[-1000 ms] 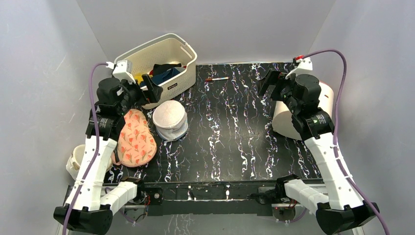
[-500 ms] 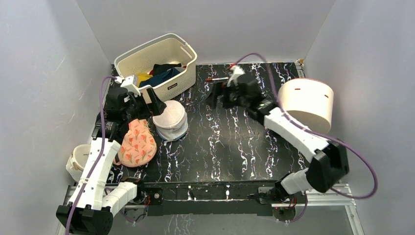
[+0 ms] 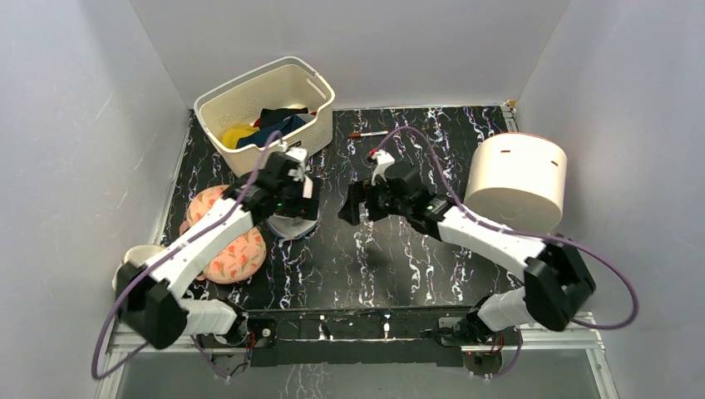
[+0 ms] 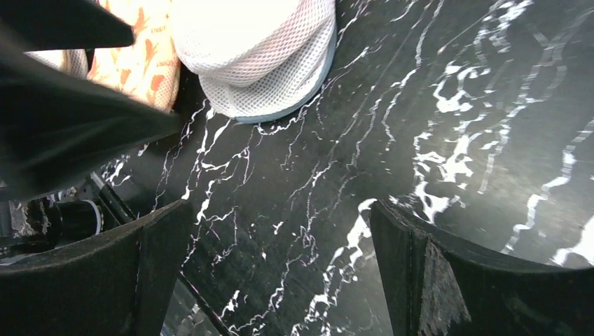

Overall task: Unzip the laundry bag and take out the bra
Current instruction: Pick up the laundry bag at the center of the board.

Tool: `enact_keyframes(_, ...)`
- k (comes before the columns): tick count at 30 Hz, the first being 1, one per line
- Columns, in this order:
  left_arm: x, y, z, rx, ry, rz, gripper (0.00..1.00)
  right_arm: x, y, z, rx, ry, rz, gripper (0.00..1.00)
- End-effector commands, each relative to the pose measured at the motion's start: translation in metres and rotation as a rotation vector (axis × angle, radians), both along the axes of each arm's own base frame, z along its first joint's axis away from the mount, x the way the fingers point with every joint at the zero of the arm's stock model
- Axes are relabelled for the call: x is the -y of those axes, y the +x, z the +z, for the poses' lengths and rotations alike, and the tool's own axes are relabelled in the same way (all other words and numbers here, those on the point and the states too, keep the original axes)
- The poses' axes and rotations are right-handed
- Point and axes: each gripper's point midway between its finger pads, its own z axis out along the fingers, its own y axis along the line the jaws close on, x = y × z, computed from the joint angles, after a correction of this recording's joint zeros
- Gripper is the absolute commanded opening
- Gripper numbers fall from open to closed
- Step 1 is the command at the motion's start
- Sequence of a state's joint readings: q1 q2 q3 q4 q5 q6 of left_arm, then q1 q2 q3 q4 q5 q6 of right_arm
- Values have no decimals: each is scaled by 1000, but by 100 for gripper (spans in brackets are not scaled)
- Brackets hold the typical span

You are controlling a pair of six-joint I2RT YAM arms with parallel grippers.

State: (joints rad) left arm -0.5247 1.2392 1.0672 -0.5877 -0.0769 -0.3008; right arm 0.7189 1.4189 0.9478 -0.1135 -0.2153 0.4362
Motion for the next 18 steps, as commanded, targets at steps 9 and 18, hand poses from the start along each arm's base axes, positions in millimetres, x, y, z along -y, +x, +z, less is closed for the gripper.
enact_keyframes(9, -27, 49, -32, 103, 772, -25, 97, 59, -7, 61, 252, 41, -163, 98)
enact_keyframes(18, -32, 53, -38, 147, 793, 20, 55, 55, -5, 62, 246, 37, -152, 98)
